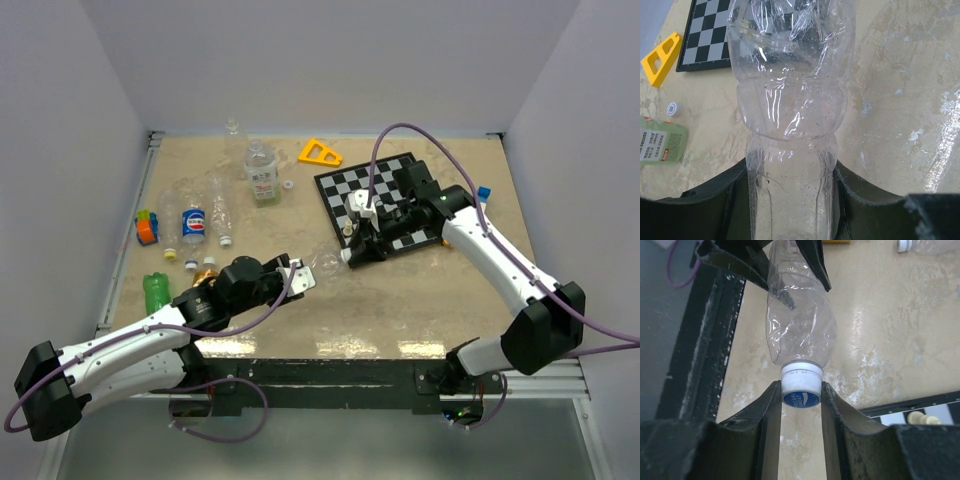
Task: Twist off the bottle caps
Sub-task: Unscrew the bottle cap from the plastic bottle.
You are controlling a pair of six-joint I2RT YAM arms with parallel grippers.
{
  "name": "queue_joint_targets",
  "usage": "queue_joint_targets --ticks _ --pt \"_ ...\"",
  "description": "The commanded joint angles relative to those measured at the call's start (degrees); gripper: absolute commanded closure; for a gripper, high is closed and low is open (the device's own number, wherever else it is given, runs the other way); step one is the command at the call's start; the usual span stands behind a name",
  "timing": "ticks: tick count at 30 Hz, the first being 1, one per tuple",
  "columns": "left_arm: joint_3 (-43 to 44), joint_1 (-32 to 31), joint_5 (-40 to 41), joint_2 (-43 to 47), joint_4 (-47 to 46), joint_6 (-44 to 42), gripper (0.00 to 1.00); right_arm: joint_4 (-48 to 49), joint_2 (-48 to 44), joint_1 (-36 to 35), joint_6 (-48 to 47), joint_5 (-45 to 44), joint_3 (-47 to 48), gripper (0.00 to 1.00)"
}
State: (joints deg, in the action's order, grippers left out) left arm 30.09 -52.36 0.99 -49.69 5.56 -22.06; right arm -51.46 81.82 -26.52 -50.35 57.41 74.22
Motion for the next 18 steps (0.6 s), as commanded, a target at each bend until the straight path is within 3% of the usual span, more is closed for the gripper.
queue_joint_targets --ticks 1,5,7,10,18 --pt "0.7 0.2 -0.7 0.1 -2.5 0.4 1.00 -4.6 -5.3 -1.7 -17.4 -3.3 0.7 1.00" --pt "0.6 0.2 -0.7 0.0 -2.6 0.4 1.00 -5.2 -10.0 -2.2 -37.1 -9.0 -1.7 1.00" --pt "0.6 0.2 -0.7 -0.1 -2.5 0.4 1.00 0.4 -13.8 -2.3 -41.8 -11.8 -3.8 1.00" --pt "0.5 0.2 -2.2 -0.3 -2.5 0.4 1.00 9.9 -19.6 -2.7 -43.9 -14.8 -7.7 1.00" --pt "0.5 0.2 -2.7 -0.6 -2.7 0.4 1.00 15.2 -21.3 -2.7 -38.6 -15.8 -9.2 1.00"
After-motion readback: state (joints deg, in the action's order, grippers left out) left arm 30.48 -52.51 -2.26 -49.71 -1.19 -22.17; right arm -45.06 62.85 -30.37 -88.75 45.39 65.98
